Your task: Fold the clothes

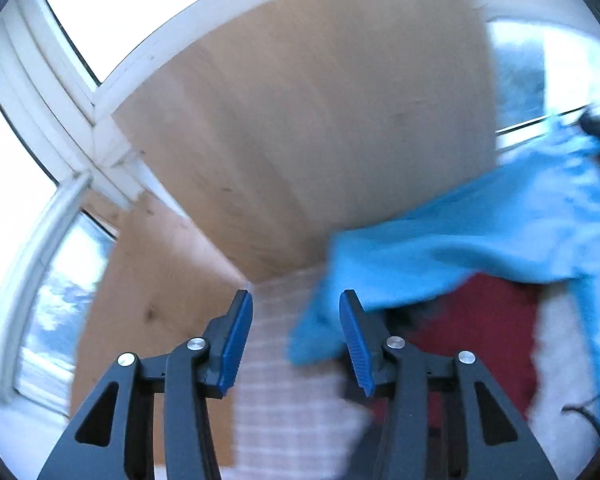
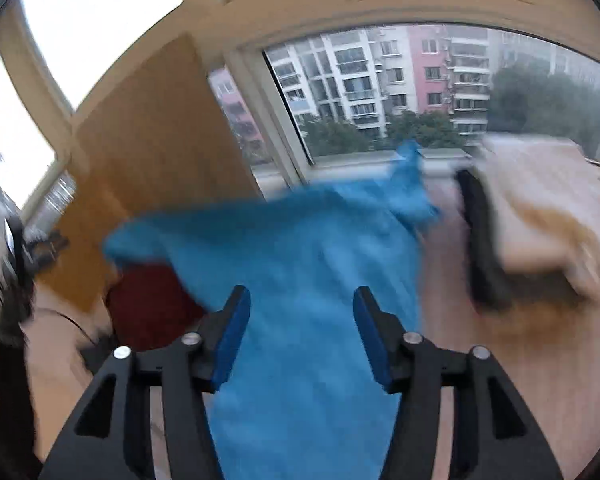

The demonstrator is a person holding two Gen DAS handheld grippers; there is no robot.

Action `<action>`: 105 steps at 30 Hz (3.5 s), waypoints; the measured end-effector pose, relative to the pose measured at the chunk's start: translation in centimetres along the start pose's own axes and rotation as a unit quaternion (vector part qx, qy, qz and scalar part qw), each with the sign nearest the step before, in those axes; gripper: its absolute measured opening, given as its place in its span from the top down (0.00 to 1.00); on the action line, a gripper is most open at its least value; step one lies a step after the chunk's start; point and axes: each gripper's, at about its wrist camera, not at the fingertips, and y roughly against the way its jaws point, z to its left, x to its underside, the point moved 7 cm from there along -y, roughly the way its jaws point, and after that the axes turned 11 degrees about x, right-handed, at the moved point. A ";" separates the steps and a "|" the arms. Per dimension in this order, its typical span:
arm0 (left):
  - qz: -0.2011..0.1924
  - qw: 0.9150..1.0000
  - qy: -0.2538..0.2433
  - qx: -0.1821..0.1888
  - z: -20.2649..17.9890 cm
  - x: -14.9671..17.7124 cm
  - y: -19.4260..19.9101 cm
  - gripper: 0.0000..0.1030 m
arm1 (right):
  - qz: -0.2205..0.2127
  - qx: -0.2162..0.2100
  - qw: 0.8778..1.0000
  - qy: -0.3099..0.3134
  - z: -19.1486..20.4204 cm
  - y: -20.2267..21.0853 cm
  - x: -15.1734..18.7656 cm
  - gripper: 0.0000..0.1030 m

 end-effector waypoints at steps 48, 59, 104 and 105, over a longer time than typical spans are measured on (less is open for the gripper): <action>0.034 0.990 0.054 0.127 -4.6 10.0 -0.6 0.51 | 0.016 0.052 0.986 0.155 16.4 -5.9 8.8 0.49; 0.036 0.991 0.059 0.111 0.5 1.9 -17.1 0.60 | 0.161 0.159 0.974 0.008 9.5 -20.2 10.5 0.49; 0.050 0.986 0.124 0.098 10.0 21.4 -2.0 0.37 | 0.109 -0.052 0.869 0.480 68.4 -33.8 4.1 0.39; 0.051 0.986 0.127 0.095 10.1 21.9 -1.7 0.37 | 0.113 -0.037 0.865 0.487 68.2 -34.8 4.4 0.39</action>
